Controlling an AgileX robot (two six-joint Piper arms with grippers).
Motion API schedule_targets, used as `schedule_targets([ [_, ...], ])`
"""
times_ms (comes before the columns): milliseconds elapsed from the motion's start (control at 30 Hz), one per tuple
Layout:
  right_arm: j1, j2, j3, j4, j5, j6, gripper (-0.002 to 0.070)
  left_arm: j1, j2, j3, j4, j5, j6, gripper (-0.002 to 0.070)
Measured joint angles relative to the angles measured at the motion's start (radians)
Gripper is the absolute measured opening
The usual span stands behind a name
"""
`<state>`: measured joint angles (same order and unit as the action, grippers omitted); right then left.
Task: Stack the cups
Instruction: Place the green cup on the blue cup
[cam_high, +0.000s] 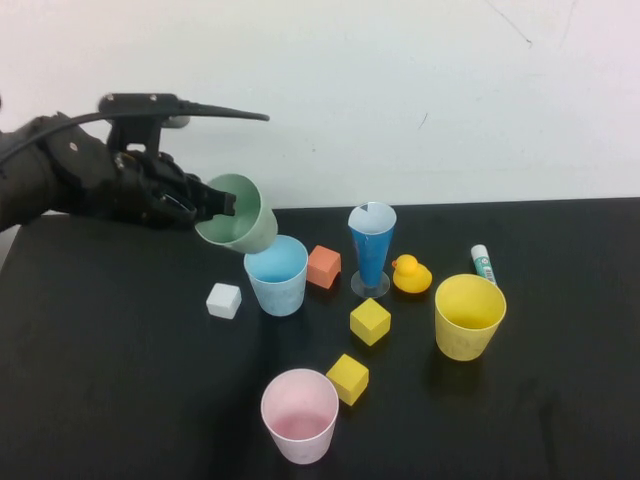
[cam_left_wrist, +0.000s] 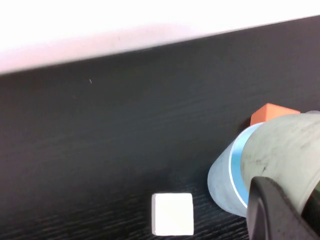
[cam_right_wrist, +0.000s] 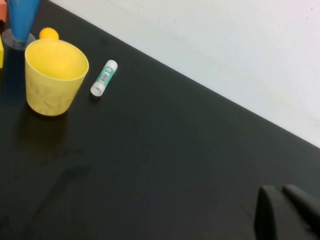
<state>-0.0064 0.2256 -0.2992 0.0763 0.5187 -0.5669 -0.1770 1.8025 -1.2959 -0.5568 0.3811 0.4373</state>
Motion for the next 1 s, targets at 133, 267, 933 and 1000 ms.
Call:
schedule_targets([
  [133,0.000,0.000,0.000,0.000,0.000,0.000,-0.0003,-0.020,0.055,-0.026,-0.007,0.010,0.000,0.0008],
  [267,0.000,0.000,0.000,0.000,0.000,0.000,-0.0003,-0.055,0.111,-0.060,-0.008,0.013,-0.005,0.0008],
  [933,0.000,0.000,0.000,0.000,-0.001,0.000,-0.0003,-0.080,0.157,-0.135,0.091,0.087,-0.078,0.0008],
  [1000,0.000,0.000,0.000,0.000,-0.001,0.000,-0.0003,-0.080,0.153,-0.136,0.127,0.089,-0.090,0.0008],
])
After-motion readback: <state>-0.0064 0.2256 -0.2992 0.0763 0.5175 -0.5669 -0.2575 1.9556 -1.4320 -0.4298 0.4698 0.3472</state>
